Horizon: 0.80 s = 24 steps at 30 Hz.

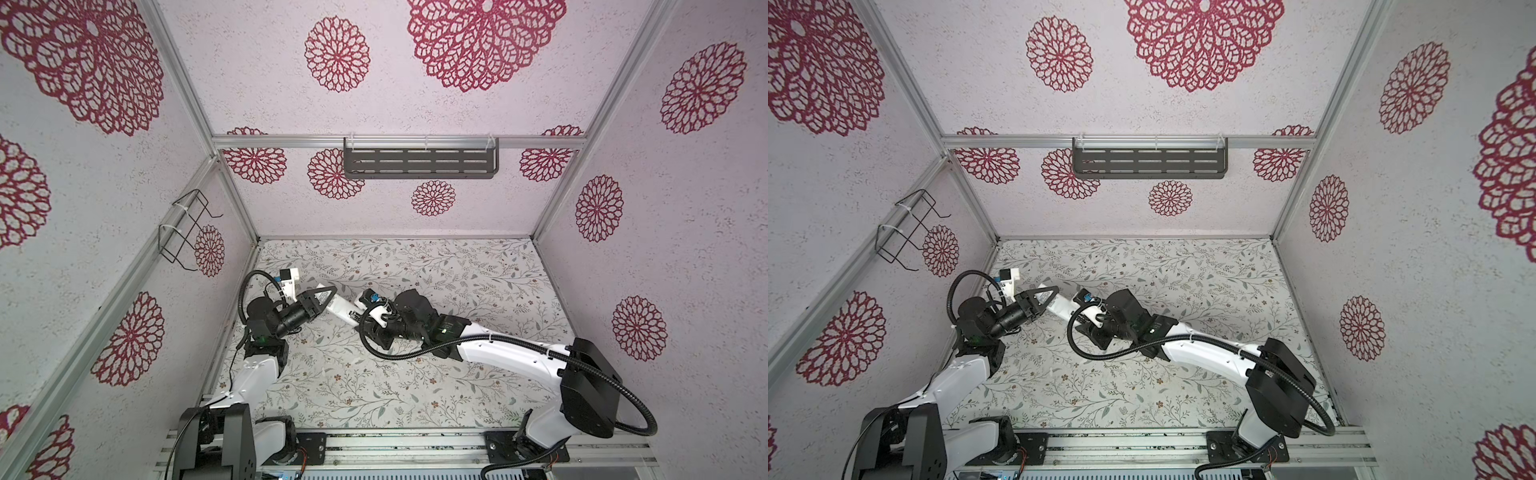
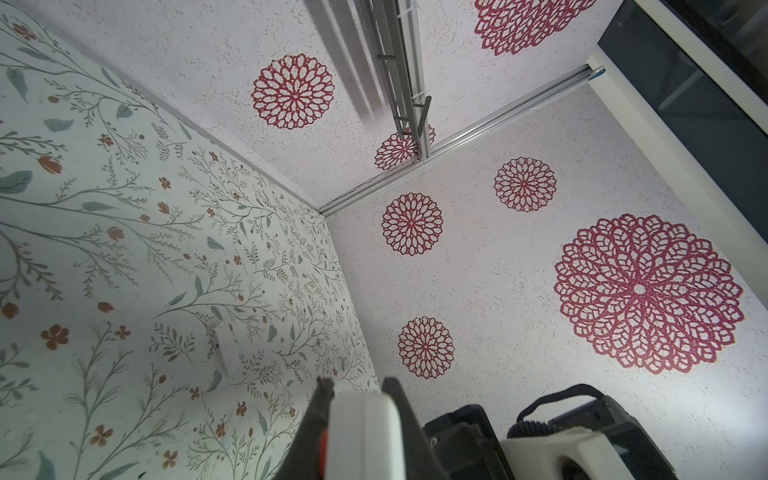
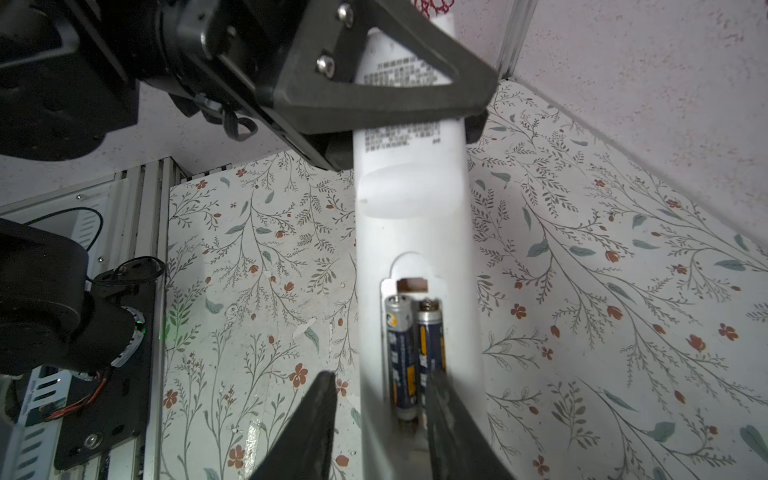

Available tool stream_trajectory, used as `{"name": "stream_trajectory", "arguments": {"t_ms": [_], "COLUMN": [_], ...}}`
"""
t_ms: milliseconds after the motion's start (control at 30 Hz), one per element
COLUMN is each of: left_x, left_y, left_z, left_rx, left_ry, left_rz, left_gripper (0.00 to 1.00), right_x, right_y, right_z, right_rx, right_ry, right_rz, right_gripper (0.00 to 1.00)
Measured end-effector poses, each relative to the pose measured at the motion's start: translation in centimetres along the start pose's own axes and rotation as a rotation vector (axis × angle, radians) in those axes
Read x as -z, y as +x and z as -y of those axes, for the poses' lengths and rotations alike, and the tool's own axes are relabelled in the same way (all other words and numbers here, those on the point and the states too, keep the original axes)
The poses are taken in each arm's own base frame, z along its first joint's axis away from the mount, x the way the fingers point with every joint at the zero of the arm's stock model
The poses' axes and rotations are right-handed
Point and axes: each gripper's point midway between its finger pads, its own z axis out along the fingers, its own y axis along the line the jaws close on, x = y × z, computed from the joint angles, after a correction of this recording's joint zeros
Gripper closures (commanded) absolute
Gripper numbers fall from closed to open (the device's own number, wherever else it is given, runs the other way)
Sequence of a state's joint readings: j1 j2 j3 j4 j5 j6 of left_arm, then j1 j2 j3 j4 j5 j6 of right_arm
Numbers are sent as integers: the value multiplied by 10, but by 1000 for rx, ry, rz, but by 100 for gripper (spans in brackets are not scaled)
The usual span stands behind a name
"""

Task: Load the batteries into the remote control

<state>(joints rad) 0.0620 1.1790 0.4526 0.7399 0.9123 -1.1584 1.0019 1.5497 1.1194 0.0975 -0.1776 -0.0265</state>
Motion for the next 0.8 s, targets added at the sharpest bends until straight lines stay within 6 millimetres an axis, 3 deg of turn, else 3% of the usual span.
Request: {"name": "stream_trajectory", "arguments": {"t_ms": [267,433,667,800], "left_x": [0,0,0,0], "left_y": [2,2,2,2], "left_z": [3,5,6,8], "left_rx": [6,7,3,1], "left_ry": [15,20,26,34], "left_rz": [-14,-15,-16,-18], "left_gripper": [100,100,100,100], "right_x": [26,32,14,3], "right_y": [-25,-25,-33,-23], "right_z": [11,31,49,49], "right_rx": [-37,-131,-242,-306], "right_ry": [-3,-15,-49,-95], "right_rz": [70,76,41,-3], "right_gripper": [41,35,32,31]}}
